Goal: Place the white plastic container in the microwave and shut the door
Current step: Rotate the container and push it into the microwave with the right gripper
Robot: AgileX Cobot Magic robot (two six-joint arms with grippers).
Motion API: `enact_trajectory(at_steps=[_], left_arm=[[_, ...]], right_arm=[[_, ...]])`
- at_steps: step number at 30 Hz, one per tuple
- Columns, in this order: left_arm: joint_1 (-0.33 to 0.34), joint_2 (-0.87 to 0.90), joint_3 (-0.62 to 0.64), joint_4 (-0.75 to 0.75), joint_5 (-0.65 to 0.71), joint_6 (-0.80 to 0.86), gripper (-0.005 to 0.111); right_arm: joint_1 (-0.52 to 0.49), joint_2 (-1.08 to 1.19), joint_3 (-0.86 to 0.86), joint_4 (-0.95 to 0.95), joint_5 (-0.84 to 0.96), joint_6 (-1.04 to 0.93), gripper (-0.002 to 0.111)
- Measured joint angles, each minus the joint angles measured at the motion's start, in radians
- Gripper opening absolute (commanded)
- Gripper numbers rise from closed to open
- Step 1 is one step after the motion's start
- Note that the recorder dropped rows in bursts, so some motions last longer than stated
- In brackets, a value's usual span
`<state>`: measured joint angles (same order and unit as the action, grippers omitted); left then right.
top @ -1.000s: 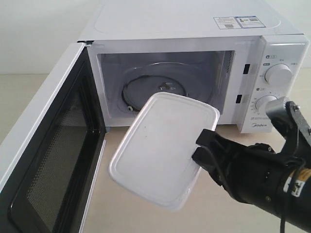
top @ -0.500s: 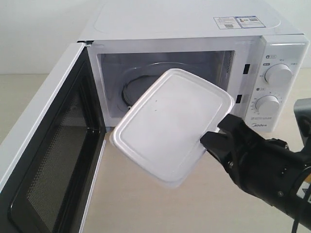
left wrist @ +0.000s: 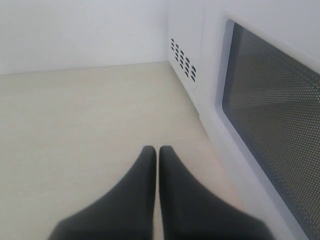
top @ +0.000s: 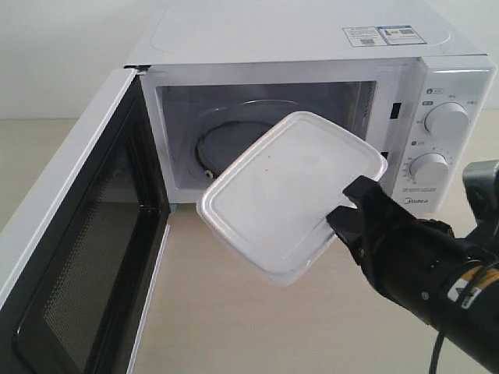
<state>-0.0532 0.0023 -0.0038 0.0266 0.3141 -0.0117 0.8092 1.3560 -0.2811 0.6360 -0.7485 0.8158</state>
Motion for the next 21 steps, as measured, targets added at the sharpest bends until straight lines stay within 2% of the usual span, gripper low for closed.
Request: enact_trajectory(at_steps=[11,21], left_arm=[[0.0,0.0,0.0,0.0,0.0,0.0,0.004],[0.0,0.0,0.0,0.0,0.0,0.0,0.004]], right_arm=[[0.0,0.257,-0.196,0.077,-0.089,0.053,0.0],[0.0,0.376,-0.29,0.158,-0.166,0.082,0.0]])
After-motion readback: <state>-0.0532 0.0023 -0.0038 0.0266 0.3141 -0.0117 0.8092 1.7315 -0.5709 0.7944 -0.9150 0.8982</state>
